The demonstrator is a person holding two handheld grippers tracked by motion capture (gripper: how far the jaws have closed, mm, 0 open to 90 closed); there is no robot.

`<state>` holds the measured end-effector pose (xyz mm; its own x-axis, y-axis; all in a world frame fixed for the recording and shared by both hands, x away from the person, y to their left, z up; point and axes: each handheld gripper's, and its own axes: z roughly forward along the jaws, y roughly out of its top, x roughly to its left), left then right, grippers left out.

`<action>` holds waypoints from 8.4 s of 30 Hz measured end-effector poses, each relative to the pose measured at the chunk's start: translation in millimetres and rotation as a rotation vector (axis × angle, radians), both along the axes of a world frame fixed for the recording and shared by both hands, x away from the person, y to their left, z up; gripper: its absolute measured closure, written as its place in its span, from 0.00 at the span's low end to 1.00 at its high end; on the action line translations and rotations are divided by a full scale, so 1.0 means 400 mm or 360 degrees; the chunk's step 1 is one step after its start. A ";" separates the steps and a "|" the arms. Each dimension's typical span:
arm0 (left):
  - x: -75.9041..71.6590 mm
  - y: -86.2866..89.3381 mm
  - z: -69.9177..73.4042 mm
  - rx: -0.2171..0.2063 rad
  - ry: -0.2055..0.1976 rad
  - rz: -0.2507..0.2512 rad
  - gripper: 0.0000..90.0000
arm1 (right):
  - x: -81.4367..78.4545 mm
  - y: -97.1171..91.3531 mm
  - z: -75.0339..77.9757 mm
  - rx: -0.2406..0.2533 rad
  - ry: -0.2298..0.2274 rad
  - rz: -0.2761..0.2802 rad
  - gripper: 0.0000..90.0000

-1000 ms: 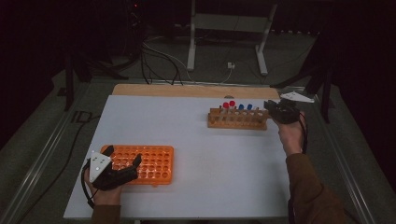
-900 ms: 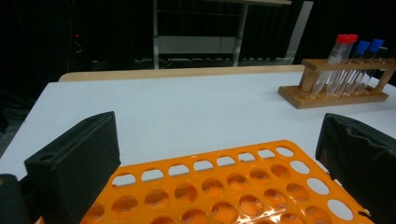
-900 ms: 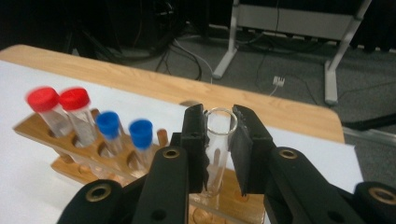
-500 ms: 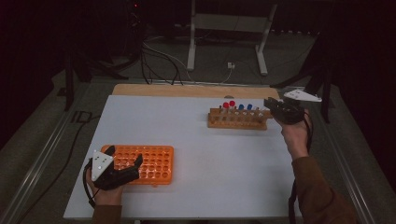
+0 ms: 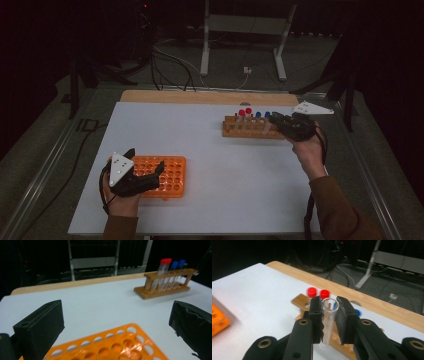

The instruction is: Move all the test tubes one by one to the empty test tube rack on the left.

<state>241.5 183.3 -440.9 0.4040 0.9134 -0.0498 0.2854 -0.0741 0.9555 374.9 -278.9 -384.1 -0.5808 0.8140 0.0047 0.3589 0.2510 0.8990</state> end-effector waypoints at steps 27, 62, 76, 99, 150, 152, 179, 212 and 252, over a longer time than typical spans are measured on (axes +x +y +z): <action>0.107 -0.247 0.062 0.0071 0.0024 -0.0406 0.01 | -0.071 0.198 0.017 -0.0025 0.0057 0.0413 0.84; 0.145 -0.344 0.049 0.0124 0.0144 -0.0623 0.85 | -0.117 0.291 0.005 0.0095 0.0087 0.0635 0.54; 0.145 -0.231 0.025 0.0120 0.0181 -0.0436 0.85 | -0.162 0.196 -0.048 0.0146 0.0016 0.0346 0.08; 0.145 -0.133 -0.041 0.0155 0.0286 -0.0237 0.85 | -0.221 0.041 -0.114 0.0259 -0.0023 0.0113 0.00; 0.097 -0.049 -0.031 -0.0043 0.0270 -0.0302 0.16 | -0.124 0.017 -0.049 0.0084 -0.0045 -0.0034 0.03; 0.095 -0.043 -0.026 -0.0047 0.0261 -0.0276 0.10 | -0.101 0.009 -0.042 0.0083 -0.0044 -0.0077 0.06; 0.096 -0.016 -0.025 -0.0138 0.0241 -0.0214 0.00 | 0.143 -0.036 -0.152 -0.0069 0.0151 -0.0421 0.76; 0.097 -0.023 -0.028 -0.0097 0.0242 -0.0208 0.01 | 0.093 -0.052 -0.076 0.0063 -0.0023 -0.0418 0.85; 0.121 -0.223 0.027 0.0054 0.0144 -0.0440 0.03 | -0.092 0.132 -0.019 0.0171 0.0036 0.0254 0.85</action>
